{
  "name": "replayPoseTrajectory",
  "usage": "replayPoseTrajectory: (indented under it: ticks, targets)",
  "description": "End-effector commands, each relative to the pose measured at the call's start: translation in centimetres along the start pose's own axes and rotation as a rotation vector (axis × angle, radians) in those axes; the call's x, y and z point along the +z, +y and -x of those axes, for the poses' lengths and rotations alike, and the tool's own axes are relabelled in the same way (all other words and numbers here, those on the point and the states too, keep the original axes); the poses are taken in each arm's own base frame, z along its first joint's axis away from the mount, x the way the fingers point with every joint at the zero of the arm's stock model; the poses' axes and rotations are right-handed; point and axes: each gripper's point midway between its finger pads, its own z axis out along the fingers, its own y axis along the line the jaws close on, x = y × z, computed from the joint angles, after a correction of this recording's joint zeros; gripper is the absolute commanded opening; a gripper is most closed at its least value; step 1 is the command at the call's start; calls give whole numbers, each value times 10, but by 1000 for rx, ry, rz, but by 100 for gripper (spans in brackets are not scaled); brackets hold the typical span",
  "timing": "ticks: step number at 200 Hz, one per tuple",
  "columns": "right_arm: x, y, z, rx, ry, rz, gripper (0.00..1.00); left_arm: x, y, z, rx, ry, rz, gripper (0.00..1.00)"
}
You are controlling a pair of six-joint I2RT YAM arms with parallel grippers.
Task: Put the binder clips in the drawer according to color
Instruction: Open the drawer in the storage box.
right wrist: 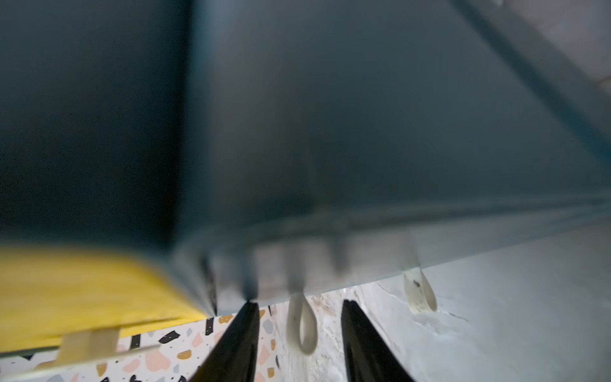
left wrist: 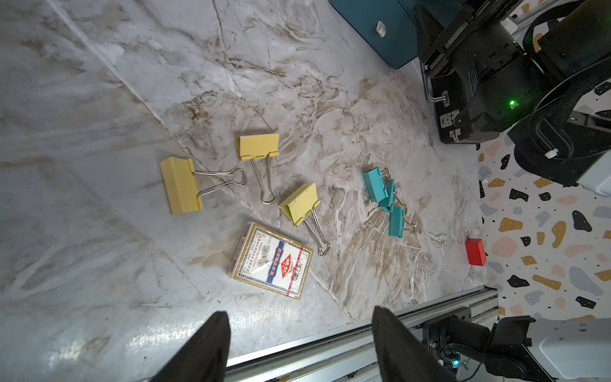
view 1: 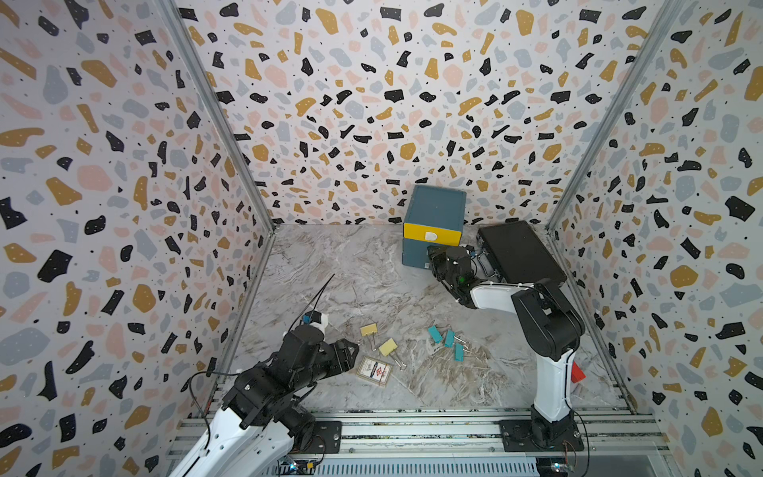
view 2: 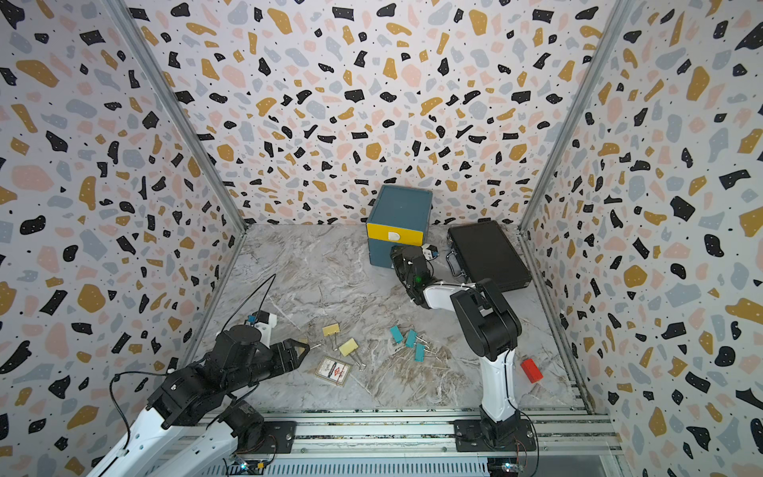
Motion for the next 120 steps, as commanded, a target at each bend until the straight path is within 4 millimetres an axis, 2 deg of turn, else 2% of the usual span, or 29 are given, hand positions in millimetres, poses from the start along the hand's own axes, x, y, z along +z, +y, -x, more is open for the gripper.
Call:
replayPoseTrajectory:
  ticks: [1, 42, 120]
  targets:
    - [4, 26, 8, 30, -31, 79, 41, -2, -3, 2, 18, -11, -12, 72]
    - [6, 27, 11, 51, -46, 88, 35, -2, -1, 0, 17, -9, -10, 72]
    - [4, 26, 19, 113, -92, 102, 1, -1, -1, 0, 18, -10, -15, 72]
